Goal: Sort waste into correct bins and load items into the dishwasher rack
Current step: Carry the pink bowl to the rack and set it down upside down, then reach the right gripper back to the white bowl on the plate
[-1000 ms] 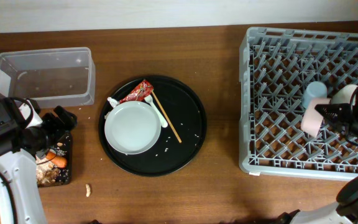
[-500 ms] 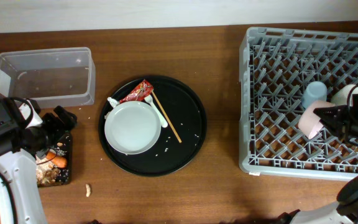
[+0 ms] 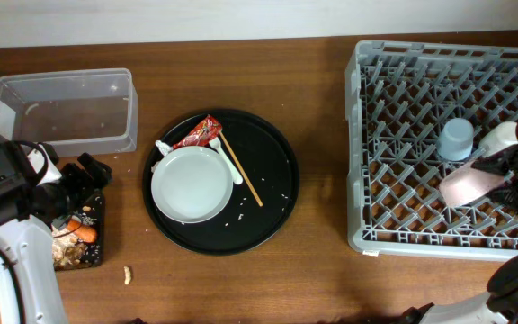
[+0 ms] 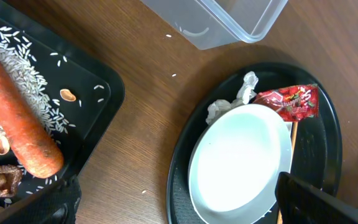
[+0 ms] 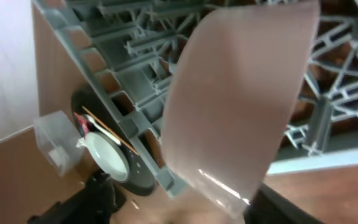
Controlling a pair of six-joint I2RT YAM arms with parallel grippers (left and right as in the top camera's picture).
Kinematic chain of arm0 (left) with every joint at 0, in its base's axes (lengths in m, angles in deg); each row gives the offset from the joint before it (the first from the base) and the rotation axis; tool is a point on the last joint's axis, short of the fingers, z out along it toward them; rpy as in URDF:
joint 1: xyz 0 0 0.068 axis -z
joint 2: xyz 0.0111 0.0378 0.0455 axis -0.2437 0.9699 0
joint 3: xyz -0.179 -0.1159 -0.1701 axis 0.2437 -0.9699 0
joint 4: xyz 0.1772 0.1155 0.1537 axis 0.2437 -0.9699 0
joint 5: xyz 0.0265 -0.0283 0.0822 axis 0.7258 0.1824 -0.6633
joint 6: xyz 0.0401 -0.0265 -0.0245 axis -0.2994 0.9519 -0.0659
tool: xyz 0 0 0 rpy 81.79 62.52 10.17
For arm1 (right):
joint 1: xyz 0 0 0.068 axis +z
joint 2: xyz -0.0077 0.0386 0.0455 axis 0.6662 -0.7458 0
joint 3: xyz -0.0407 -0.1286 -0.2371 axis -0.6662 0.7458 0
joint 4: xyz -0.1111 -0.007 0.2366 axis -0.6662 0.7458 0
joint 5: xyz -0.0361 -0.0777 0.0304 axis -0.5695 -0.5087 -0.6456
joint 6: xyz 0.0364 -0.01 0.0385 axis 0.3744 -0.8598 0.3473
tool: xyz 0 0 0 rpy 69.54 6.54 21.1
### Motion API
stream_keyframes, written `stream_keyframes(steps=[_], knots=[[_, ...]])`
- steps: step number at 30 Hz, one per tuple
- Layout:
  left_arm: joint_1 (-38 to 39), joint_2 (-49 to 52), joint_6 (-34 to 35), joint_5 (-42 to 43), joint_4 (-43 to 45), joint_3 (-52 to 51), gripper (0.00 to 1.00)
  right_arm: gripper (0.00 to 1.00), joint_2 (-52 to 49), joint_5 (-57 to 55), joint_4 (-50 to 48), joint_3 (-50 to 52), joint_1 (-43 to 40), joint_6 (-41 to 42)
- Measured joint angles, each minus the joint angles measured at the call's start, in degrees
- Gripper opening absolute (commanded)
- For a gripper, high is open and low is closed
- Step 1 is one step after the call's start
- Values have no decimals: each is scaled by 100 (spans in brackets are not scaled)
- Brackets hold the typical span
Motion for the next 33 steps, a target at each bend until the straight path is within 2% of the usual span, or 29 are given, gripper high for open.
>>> stream_keyframes(steps=[9, 10, 15, 20, 25, 27, 28, 30, 33], knots=[[0, 0, 0, 0, 0, 0, 99, 70, 179, -199, 640, -549, 0, 39], [0, 0, 0, 0, 2, 0, 99, 99, 293, -214, 704, -667, 0, 48], [0, 0, 0, 0, 0, 0, 99, 99, 1292, -245, 750, -1270, 0, 136], [0, 0, 0, 0, 0, 0, 99, 99, 2076, 125, 748, -1338, 223, 90], [0, 0, 0, 0, 7, 0, 99, 99, 2428, 649, 573, -1338, 1488, 48], [0, 0, 0, 0, 2, 0, 99, 98, 2496, 831, 319, -1338, 2249, 28], [0, 0, 0, 0, 0, 0, 99, 94, 2507, 942, 118, -1338, 2835, 13], [0, 0, 0, 0, 7, 0, 99, 84, 2498, 911, -210, -1335, 3451, 9], [2, 0, 0, 0, 2, 2, 99, 84, 2378, 671, -748, -1338, 4824, 120]])
